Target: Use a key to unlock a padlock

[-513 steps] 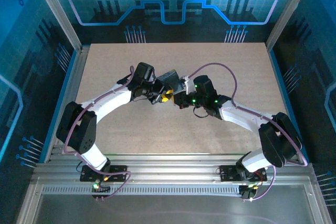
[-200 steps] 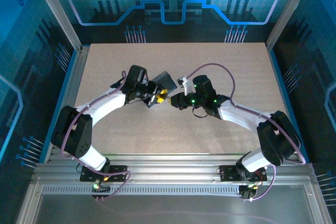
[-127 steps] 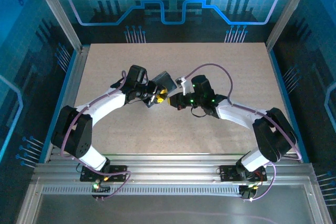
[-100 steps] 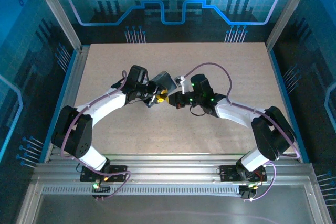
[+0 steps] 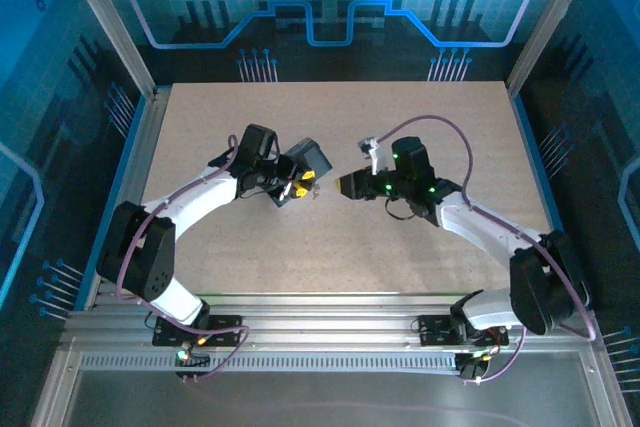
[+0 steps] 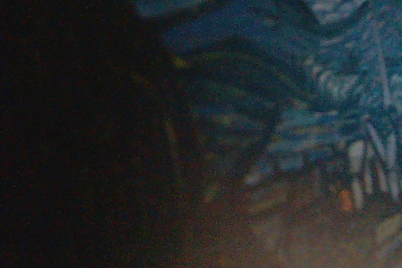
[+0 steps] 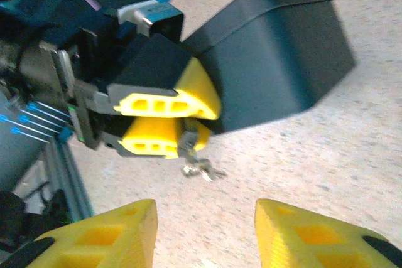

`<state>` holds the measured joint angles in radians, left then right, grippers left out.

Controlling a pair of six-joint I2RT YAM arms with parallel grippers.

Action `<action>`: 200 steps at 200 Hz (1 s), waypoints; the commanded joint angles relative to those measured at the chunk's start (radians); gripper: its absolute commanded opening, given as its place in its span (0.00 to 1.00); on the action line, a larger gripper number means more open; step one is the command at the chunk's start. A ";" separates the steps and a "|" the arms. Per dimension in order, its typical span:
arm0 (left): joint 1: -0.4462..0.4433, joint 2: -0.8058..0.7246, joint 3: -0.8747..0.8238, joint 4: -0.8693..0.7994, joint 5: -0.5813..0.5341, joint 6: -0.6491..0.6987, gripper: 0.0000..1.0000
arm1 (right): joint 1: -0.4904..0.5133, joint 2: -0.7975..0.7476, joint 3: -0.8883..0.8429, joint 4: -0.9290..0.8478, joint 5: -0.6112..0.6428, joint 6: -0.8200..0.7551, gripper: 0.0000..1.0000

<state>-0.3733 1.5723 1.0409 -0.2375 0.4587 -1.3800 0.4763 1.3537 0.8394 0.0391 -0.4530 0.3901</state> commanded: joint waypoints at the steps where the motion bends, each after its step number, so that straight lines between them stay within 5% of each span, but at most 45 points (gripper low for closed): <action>1: 0.003 -0.005 0.077 -0.037 0.054 0.049 0.00 | 0.017 -0.045 0.003 -0.148 0.040 -0.213 0.36; 25: 0.002 0.048 0.156 -0.171 0.106 0.086 0.00 | 0.119 -0.079 -0.046 -0.107 0.326 -0.481 0.30; 57: 0.002 0.063 0.224 -0.302 0.091 0.133 0.00 | 0.202 -0.127 -0.238 0.273 0.360 -0.757 0.25; 102: -0.002 0.060 0.259 -0.393 0.085 0.142 0.00 | 0.304 -0.067 -0.250 0.486 0.573 -0.950 0.26; 200: -0.005 0.055 0.282 -0.408 0.094 0.146 0.00 | 0.377 0.073 -0.180 0.595 0.628 -1.027 0.21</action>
<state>-0.3759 1.6367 1.2907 -0.6502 0.5140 -1.2541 0.8341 1.4082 0.6277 0.5461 0.1379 -0.6224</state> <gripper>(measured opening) 0.294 0.208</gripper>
